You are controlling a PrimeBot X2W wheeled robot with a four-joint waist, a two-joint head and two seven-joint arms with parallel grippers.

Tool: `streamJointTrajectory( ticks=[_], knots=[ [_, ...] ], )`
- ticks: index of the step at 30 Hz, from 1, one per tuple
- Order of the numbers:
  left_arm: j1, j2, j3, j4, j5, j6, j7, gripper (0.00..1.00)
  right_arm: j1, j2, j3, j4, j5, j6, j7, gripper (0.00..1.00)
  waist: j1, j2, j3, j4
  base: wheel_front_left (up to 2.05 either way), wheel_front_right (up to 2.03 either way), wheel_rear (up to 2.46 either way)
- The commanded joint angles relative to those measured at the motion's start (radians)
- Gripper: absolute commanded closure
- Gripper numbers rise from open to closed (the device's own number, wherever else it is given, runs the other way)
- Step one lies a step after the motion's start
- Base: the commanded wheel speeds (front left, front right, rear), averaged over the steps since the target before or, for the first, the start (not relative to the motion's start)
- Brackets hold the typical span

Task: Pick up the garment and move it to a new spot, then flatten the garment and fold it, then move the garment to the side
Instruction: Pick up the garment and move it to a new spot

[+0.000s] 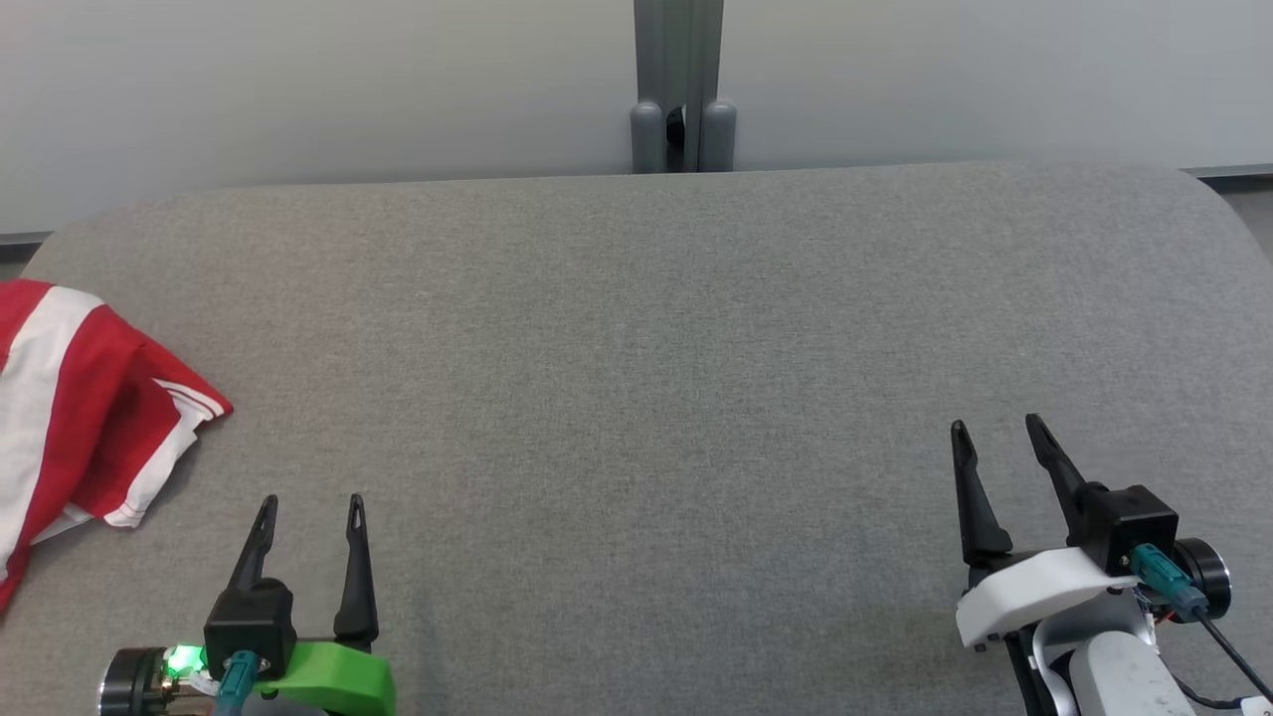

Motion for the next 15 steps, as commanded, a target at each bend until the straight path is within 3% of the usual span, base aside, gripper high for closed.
streamJointTrajectory(
  ticks=[1, 8, 15],
  knots=[
    [0.008, -0.001, 0.006, 0.002, -0.005, 0.003, 0.0, 0.0, 0.019, -0.002, 0.003, -0.004, 0.0, 0.0, -0.003, 0.0, 0.0, 0.0, 0.002, 0.018, 0.0, 0.0, 0.0],
    [-0.003, -0.007, 0.022, 0.016, -0.019, 0.007, 0.0, 0.0, 0.019, -0.001, 0.022, -0.004, 0.001, 0.0, -0.003, 0.0, 0.0, 0.0, 0.017, 0.134, 0.0, 0.0, 0.0],
    [-0.007, -0.012, 0.034, 0.019, -0.018, 0.001, 0.0, 0.0, -0.002, -0.002, 0.056, 0.01, 0.01, 0.0, -0.003, 0.0, 0.0, 0.0, 0.033, 0.31, 0.0, 0.0, 0.0]
  ],
)
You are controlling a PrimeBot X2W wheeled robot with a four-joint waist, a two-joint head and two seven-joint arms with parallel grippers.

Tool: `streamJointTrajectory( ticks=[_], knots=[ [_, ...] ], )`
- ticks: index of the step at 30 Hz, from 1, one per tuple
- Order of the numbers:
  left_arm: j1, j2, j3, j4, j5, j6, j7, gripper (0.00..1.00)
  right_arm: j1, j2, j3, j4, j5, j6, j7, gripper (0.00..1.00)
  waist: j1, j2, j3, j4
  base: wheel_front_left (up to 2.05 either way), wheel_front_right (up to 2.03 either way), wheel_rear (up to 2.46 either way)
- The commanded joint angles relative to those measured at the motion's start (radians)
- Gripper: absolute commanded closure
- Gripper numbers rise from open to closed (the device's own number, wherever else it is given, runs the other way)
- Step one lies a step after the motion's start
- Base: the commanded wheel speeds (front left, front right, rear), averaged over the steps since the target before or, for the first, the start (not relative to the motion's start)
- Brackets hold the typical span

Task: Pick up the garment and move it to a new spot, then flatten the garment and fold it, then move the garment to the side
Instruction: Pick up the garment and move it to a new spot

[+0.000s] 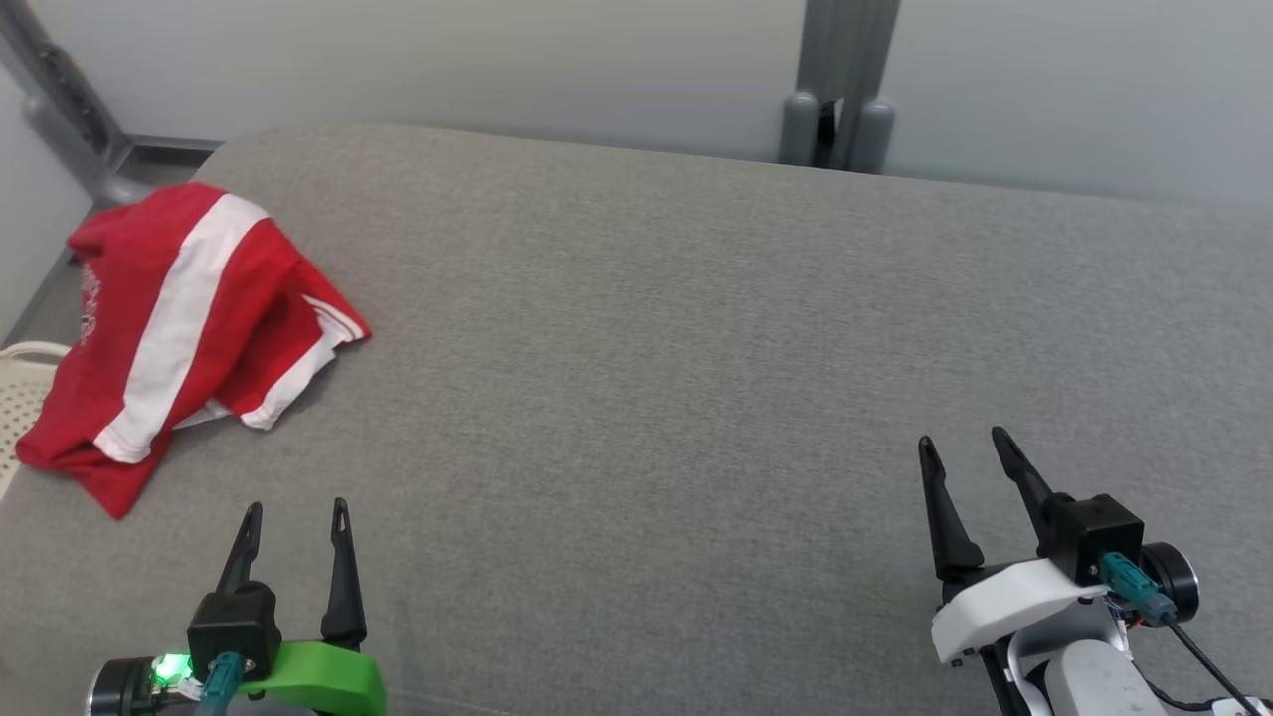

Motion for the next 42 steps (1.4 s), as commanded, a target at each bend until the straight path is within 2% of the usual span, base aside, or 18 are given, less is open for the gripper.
streamJointTrajectory(
  ticks=[1, 7, 10, 15, 24, 30, 34, 42],
  knots=[
    [-0.003, -0.001, 0.01, 0.001, -0.004, 0.0, 0.001, 0.0, -0.016, -0.002, 0.012, 0.007, 0.005, 0.0, -0.003, 0.0, 0.0, -0.0001, 0.019, 0.14, 0.0, 0.0, 0.0],
    [0.025, 0.0, 0.04, 0.006, -0.002, 0.003, 0.001, 0.0, -0.003, -0.003, 0.041, 0.022, 0.017, 0.0, -0.003, 0.0, 0.0, -0.0001, 0.023, 0.287, 0.0, 0.0, 0.0],
    [0.033, -0.002, 0.06, 0.003, -0.008, 0.009, 0.001, 0.0, -0.005, -0.003, 0.059, 0.032, 0.02, 0.0, -0.003, 0.0, 0.0, -0.0001, 0.028, 0.339, 0.0, 0.0, 0.0],
    [0.062, -0.01, 0.125, -0.003, -0.041, 0.051, 0.001, 0.0, -0.048, -0.004, 0.119, 0.047, 0.006, 0.0, -0.003, 0.0, 0.0, -0.0001, 0.056, 0.365, 0.0, 0.0, 0.0],
    [0.041, -0.015, 0.144, 0.006, -0.075, 0.039, 0.001, 0.0, -0.084, -0.019, 0.144, 0.071, 0.001, 0.0, -0.003, 0.0, 0.0, -0.0001, 0.091, 0.369, 0.0, 0.0, 0.0],
    [-0.061, -0.015, 0.134, 0.101, -0.12, -0.024, 0.001, 0.0, -0.07, -0.049, 0.108, 0.056, -0.011, 0.0, -0.003, 0.0, 0.0, -0.0001, 0.142, 0.362, 0.0, 0.0, 0.0],
    [-0.153, -0.013, 0.176, 0.15, -0.128, -0.051, 0.001, 0.0, -0.106, -0.07, 0.121, 0.03, -0.022, 0.0, -0.003, 0.0, 0.0, -0.0001, 0.209, 0.308, 0.0, 0.0, 0.0],
    [-0.389, 0.073, 0.194, 0.243, -0.089, -0.101, 0.001, 0.0, -0.176, -0.101, 0.127, -0.038, -0.031, 0.0, -0.003, 0.0, 0.0, -0.0001, 0.347, 0.212, 0.0, 0.0, 0.0]
  ],
)
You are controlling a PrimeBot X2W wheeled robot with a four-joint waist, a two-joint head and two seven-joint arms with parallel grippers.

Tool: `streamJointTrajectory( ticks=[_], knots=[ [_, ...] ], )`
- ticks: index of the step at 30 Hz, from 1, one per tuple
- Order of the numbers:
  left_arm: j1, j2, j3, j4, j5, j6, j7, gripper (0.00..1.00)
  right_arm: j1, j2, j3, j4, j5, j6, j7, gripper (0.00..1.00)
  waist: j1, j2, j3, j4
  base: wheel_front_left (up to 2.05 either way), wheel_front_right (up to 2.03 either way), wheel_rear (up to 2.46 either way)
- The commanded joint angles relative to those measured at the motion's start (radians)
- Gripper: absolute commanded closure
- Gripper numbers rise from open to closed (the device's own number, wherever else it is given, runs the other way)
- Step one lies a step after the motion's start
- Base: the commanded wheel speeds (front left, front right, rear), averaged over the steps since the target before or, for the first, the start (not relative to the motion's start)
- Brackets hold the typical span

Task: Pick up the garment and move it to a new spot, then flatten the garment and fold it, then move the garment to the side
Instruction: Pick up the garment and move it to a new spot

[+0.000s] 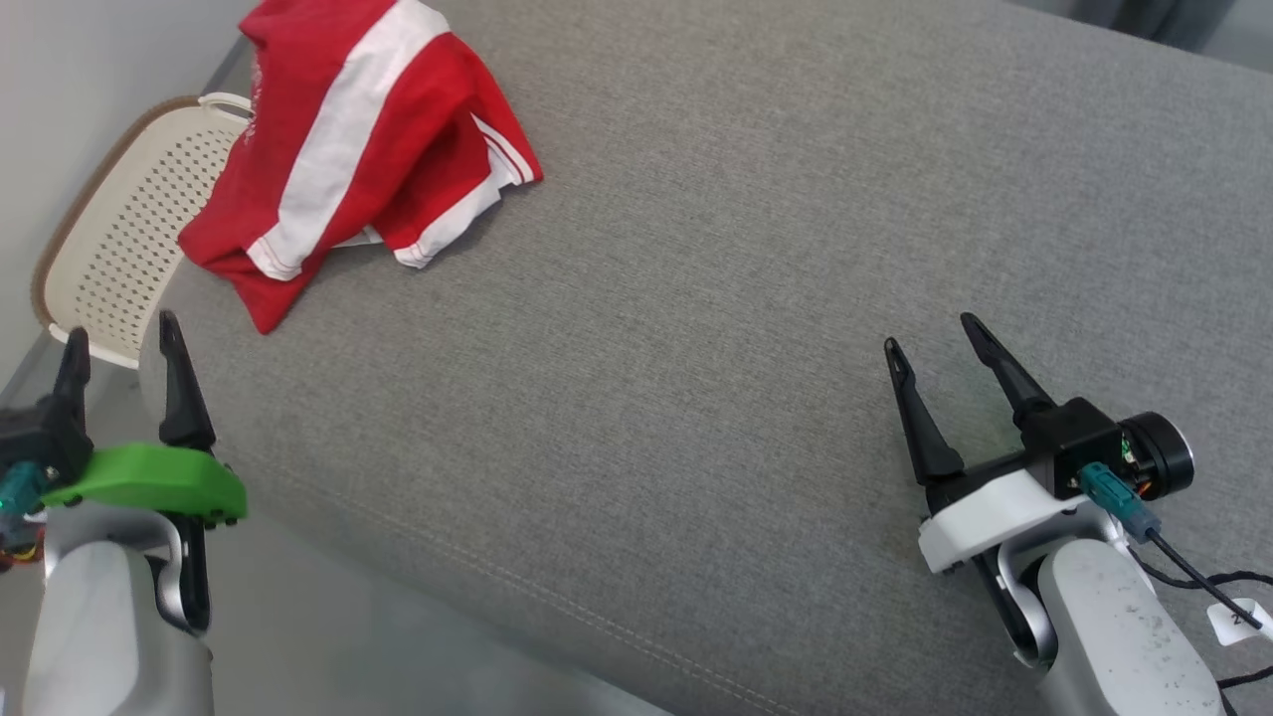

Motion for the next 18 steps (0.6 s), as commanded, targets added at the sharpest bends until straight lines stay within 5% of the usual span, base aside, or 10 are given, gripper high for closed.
streamJointTrajectory(
  ticks=[1, 11, 18],
  knots=[
    [-0.046, 0.008, -0.004, 0.013, 0.003, -0.007, 0.001, 0.0, -0.024, -0.007, -0.003, -0.013, -0.006, 0.0, -0.003, 0.0, -0.0001, 0.0, 0.102, -0.087, 0.0, 0.0, 0.0],
    [-0.308, 0.111, -0.047, 0.164, -0.025, -0.023, 0.001, 0.0, -0.088, -0.017, 0.031, -0.044, -0.014, 0.0, -0.003, 0.0, -0.0001, 0.0, 0.221, -0.177, 0.0, 0.0, 0.0],
    [-0.454, 0.205, -0.153, 0.276, -0.139, -0.024, 0.001, 0.0, -0.109, -0.009, 0.037, -0.041, -0.012, -0.001, -0.001, 0.0, -0.0001, 0.0, 0.275, -0.225, 0.0, 0.0, 0.0]
  ],
)
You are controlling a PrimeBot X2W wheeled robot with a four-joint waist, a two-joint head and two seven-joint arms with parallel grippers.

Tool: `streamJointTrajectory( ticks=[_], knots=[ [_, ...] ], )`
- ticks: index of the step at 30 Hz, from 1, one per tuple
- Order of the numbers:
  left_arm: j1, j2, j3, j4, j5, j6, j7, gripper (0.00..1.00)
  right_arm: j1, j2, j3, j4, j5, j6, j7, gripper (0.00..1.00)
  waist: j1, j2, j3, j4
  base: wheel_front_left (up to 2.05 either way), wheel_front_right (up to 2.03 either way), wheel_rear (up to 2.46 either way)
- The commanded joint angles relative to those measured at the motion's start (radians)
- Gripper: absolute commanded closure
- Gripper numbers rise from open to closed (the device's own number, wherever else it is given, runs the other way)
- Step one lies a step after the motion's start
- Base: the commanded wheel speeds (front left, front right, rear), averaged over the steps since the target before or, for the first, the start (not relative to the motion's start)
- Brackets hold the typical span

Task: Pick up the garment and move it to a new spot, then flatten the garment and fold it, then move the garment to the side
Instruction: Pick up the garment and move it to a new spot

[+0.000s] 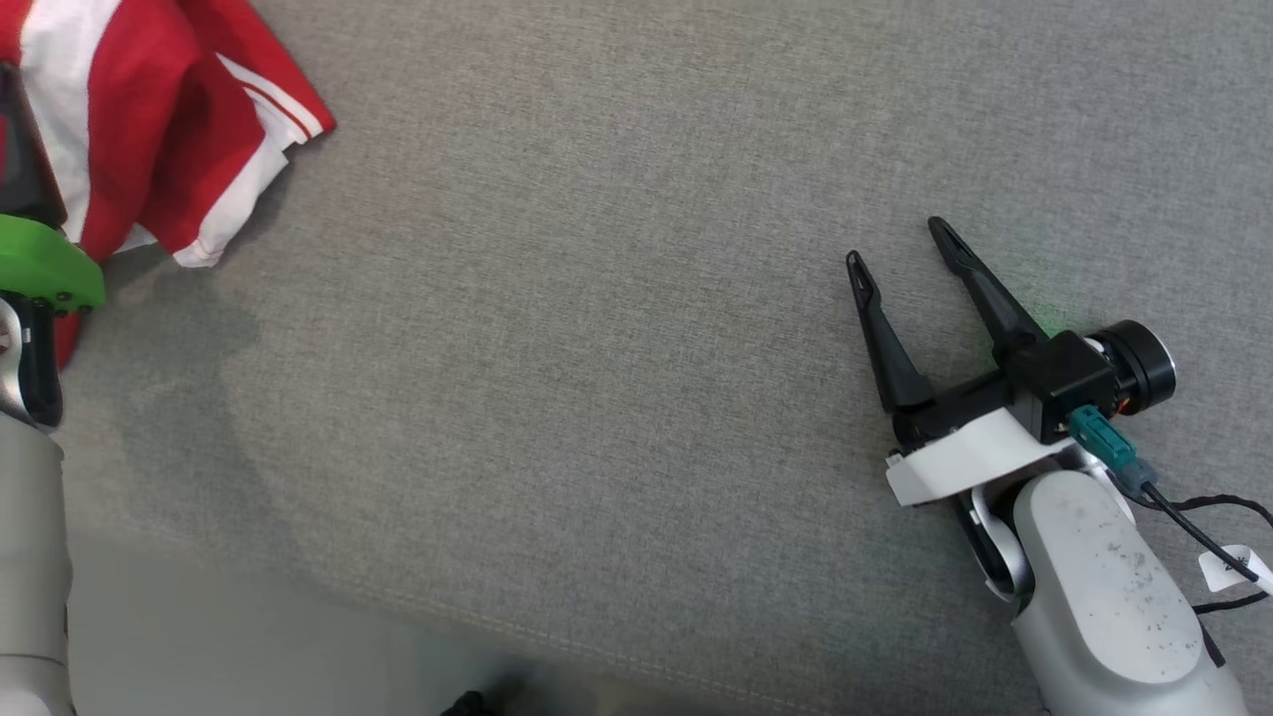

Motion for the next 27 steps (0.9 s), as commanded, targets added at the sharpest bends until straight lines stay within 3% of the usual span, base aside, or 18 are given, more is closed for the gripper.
streamJointTrajectory(
  ticks=[1, 6, 12, 13, 14, 15, 22, 27],
  knots=[
    [-0.03, 0.013, -0.018, 0.024, -0.023, -0.003, 0.001, 0.0, 0.002, -0.016, -0.011, 0.022, -0.003, -0.002, 0.003, 0.0, -0.0001, 0.0, 0.055, -0.054, 0.0, 0.0, 0.0],
    [-0.111, 0.07, -0.052, 0.114, -0.11, -0.003, 0.029, 0.0, 0.014, -0.02, -0.018, 0.037, -0.001, -0.003, 0.008, 0.0, -0.0001, 0.0, 0.077, -0.072, 0.0, 0.0, 0.0],
    [-0.146, 0.081, -0.116, 0.194, -0.199, -0.003, 0.106, 0.0, 0.009, -0.015, -0.015, 0.054, 0.005, -0.004, 0.01, 0.0, -0.0001, 0.0, 0.086, -0.09, 0.0, 0.0, 0.0],
    [-0.144, 0.082, -0.128, 0.2, -0.207, -0.003, 0.103, 0.04, 0.009, -0.013, -0.015, 0.057, 0.005, -0.004, 0.01, 0.0, -0.0001, 0.0, 0.084, -0.092, 0.0, 0.0, 0.0],
    [-0.143, 0.084, -0.139, 0.209, -0.216, -0.003, 0.1, 0.6, 0.01, -0.01, -0.015, 0.06, 0.007, -0.004, 0.01, 0.0, -0.0001, 0.0, 0.082, -0.093, 0.0, 0.0, 0.0],
    [-0.145, 0.092, -0.143, 0.217, -0.213, -0.003, 0.09, 1.0, 0.01, -0.008, -0.017, 0.062, 0.008, -0.004, 0.01, 0.0, -0.0001, 0.0, 0.079, -0.094, 0.0, 0.0, 0.0],
    [-0.16, 0.106, -0.216, 0.245, -0.223, -0.003, 0.063, 1.0, 0.029, 0.012, -0.018, 0.067, 0.021, -0.003, 0.009, 0.0, -0.0001, 0.0, 0.017, -0.102, 0.0, 0.0, 0.0],
    [-0.193, 0.114, -0.3, 0.172, -0.222, -0.003, 0.027, 1.0, 0.036, 0.041, -0.015, 0.067, 0.03, -0.002, 0.005, 0.0, -0.0001, 0.0, -0.055, -0.12, 0.0, 0.0, 0.0]
  ],
)
